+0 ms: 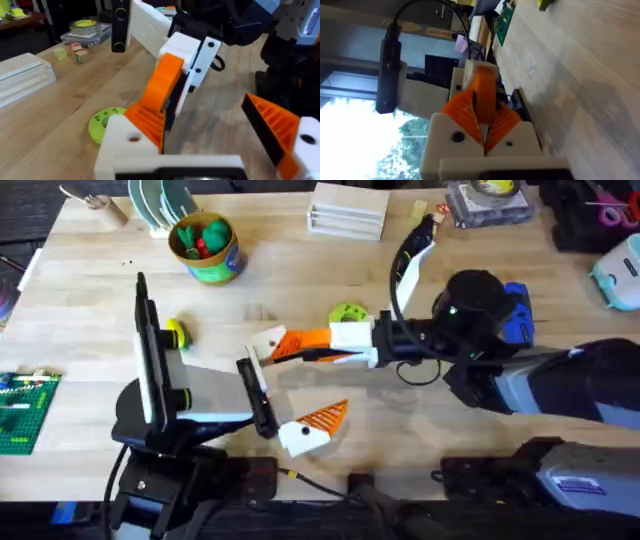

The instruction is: Pick up the gripper from the table and insert it into the empty holder that is missing its gripper. Then pick up a screw, insert it into the mounting hole, and use the screwdriver to tighten it. Finally, clean up the table by picking up the vegetable and placing it into the bucket.

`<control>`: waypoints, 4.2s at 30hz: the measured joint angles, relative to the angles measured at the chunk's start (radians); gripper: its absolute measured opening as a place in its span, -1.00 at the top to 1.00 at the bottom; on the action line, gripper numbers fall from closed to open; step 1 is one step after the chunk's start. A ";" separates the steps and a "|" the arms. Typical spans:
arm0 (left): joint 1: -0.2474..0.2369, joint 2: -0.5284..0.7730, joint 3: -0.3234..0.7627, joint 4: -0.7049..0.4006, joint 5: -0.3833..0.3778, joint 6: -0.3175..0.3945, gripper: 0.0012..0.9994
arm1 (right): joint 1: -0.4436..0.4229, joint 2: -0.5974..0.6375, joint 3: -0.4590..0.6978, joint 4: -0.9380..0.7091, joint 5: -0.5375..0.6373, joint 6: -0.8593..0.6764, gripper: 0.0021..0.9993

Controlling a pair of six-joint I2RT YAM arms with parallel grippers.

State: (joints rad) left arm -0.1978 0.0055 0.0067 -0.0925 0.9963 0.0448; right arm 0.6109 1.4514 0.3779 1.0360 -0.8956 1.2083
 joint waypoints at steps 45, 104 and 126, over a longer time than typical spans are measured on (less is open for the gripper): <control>-0.011 0.000 0.003 -0.008 0.032 0.005 -0.99 | -0.032 0.185 0.177 0.085 -0.279 -0.035 -0.88; -0.011 0.000 0.003 -0.008 0.033 0.008 -0.99 | 0.086 0.189 0.703 -1.616 0.863 -1.366 -0.48; -0.011 0.000 0.003 -0.008 0.033 0.008 -0.99 | 0.085 0.226 0.705 -1.560 0.903 -1.358 0.41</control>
State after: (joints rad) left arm -0.2089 0.0052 0.0101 -0.1005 1.0290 0.0525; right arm 0.6956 1.6775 1.0824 -0.5240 0.0071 -0.1493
